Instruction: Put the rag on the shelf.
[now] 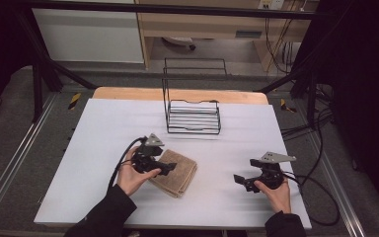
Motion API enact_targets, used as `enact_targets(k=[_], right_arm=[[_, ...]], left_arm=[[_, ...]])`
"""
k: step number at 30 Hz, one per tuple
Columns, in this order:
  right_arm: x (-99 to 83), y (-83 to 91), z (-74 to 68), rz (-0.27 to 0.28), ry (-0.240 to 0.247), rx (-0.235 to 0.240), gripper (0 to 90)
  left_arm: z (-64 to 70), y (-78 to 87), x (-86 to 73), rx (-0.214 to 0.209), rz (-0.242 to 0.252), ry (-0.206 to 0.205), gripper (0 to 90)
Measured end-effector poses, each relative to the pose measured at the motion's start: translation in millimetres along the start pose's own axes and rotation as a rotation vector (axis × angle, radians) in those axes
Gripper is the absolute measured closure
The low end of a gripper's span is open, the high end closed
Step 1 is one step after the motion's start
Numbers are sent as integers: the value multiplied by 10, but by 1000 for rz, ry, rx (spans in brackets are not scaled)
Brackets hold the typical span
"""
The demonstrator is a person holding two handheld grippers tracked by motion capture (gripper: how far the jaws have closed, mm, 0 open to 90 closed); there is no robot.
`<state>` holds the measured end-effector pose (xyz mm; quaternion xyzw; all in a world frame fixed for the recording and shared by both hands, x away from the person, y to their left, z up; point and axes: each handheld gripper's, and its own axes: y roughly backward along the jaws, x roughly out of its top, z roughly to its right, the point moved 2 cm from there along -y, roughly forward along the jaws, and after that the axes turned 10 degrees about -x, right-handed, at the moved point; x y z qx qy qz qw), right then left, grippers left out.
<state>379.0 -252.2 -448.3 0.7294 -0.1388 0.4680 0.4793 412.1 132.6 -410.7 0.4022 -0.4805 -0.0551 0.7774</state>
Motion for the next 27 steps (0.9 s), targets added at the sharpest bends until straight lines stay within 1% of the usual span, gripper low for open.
enact_targets(k=[3,5,7,8,9,10,11,13,15,18,20,23,25,26,27], right_arm=[[7,-11,-16,-1,3,-1,14],[12,-19,-33,-3,4,-1,14],[22,-33,-53,-3,1,-2,14],[26,-40,-63,-2,4,-3,15],[30,-45,-79,-3,0,-4,16],[38,-53,-89,-2,4,-2,17],[43,-63,-106,-1,-1,-4,18],[62,-81,-136,-6,2,-13,18],[83,-100,-178,-7,3,-22,17],[118,-141,-242,-5,8,-31,17],[137,-173,-291,-12,12,-37,18],[164,-233,-370,-28,14,-44,29],[183,-289,-424,-39,15,-50,36],[194,-321,-447,-45,21,-54,41],[208,-351,-474,-49,17,-55,51]], left_arm=[[-125,95,-164,22,-18,25,236],[-187,131,-272,26,-24,51,244],[-213,144,-376,16,-23,69,288],[-223,144,-423,17,-28,72,312],[-233,138,-461,9,-31,71,343],[-237,126,-489,2,-27,81,380],[-247,115,-504,-7,-29,84,405],[-252,87,-510,-32,-10,102,452],[-239,64,-502,-45,-9,102,491],[-214,44,-511,-66,-29,97,570],[-196,33,-526,-86,-35,106,626],[-168,6,-551,-89,-65,105,690],[-145,-7,-558,-85,-73,106,736],[-132,-1,-554,-82,-79,106,772],[-121,6,-550,-78,-84,106,815]])
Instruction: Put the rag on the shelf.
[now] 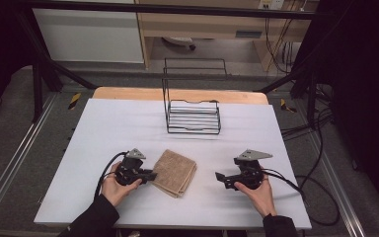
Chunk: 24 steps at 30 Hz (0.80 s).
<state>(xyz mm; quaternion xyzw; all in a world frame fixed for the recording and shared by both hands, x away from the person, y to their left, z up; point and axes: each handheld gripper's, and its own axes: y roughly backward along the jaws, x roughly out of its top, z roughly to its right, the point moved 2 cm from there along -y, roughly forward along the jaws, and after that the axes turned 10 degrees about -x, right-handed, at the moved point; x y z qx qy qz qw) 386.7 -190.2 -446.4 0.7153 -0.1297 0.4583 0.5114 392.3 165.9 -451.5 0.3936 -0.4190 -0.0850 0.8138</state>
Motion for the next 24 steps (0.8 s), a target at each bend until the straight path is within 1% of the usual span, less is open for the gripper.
enact_targets(k=[3,7,9,13,14,16,17,18,20,22,24], right_arm=[[50,-80,-78,-6,9,3,78],[124,-183,-197,-16,2,25,133],[165,-238,-257,-18,-15,42,156],[264,-370,-392,-14,-28,53,230],[286,-416,-425,-10,-23,52,245],[326,-518,-504,-21,-20,45,289],[342,-576,-543,-31,-22,44,294],[356,-639,-576,-39,-18,42,300],[380,-752,-633,-53,-32,31,316],[398,-833,-676,-56,-52,35,354],[402,-891,-695,-72,-44,13,374]], left_arm=[[30,22,-9,-2,-9,10,852],[76,74,-53,-18,-7,22,861],[109,102,-85,-18,-10,18,861],[172,136,-166,-6,-4,14,859],[181,140,-183,1,0,11,856],[184,130,-208,13,4,9,850],[180,119,-215,21,9,6,841],[175,113,-218,26,9,4,829],[162,116,-212,42,18,0,781],[149,133,-193,59,27,-5,698],[121,156,-163,71,48,-5,586]])
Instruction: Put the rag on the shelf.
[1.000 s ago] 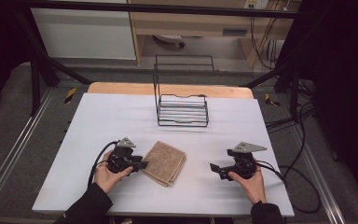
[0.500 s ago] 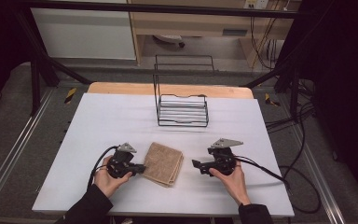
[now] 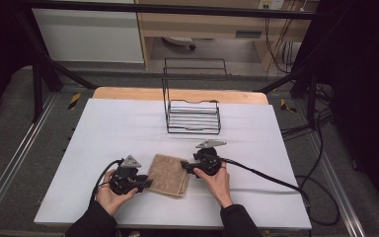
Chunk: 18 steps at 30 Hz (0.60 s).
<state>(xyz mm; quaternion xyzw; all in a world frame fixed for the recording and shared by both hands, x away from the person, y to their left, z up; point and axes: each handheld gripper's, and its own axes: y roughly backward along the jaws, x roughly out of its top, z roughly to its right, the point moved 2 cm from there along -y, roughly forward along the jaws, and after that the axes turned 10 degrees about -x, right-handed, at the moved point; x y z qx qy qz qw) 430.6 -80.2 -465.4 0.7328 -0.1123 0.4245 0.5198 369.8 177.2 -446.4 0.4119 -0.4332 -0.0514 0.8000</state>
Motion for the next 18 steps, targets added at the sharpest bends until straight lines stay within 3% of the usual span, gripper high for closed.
enact_targets(k=[3,6,12,15,18], right_arm=[[-12,-32,2,-13,5,-14,430],[-16,-20,-13,-23,-5,3,497],[-37,25,-42,-51,-11,26,613],[-50,29,-59,-61,-32,35,646],[-53,31,-68,-63,-53,31,663]], left_arm=[[-67,14,78,8,22,11,446],[-143,15,175,18,33,14,336],[-305,-28,365,30,59,19,169],[-386,-79,453,50,97,32,183],[-449,-158,538,55,104,51,201]])
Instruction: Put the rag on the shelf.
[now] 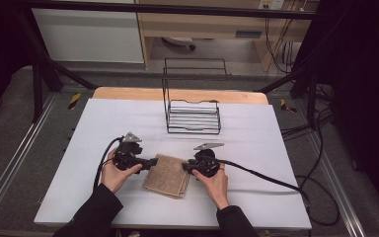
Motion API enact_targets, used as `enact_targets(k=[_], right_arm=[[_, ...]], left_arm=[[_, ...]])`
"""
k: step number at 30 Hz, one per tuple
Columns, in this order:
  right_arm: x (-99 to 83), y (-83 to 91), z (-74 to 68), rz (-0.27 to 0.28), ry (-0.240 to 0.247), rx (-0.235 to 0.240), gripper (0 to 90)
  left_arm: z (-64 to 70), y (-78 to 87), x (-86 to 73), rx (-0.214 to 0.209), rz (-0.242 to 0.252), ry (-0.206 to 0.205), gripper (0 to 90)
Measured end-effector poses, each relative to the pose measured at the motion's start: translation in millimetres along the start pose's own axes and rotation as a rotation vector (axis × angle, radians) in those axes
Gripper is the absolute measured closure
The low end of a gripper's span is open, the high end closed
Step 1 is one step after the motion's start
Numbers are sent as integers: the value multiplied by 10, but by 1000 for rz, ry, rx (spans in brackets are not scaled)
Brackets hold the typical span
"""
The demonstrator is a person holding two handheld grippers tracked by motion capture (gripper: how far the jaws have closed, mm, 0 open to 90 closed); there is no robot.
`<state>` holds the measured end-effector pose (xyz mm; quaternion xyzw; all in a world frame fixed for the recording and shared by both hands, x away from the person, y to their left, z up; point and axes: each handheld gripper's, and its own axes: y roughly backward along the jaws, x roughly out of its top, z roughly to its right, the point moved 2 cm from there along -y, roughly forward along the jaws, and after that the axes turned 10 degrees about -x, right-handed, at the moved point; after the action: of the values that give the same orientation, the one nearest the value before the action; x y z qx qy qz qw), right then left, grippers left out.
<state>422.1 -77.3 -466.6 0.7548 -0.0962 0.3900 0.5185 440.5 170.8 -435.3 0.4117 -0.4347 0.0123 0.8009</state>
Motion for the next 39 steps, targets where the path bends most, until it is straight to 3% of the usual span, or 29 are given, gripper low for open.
enact_targets(k=[7,19,23,32,39], right_arm=[[-15,9,-16,-8,-28,-2,712],[8,-9,-6,-21,-58,11,776],[4,-10,-10,-20,-56,11,787],[4,-12,-15,-17,-52,21,826],[7,-14,-10,-15,-45,27,833]], left_arm=[[-34,-199,6,-17,-50,-7,342],[-64,-281,-62,-67,-50,37,561],[-7,-293,-68,-79,-65,21,688],[38,-281,-68,-70,-59,-1,811],[32,-288,-85,-71,-68,-19,818]])
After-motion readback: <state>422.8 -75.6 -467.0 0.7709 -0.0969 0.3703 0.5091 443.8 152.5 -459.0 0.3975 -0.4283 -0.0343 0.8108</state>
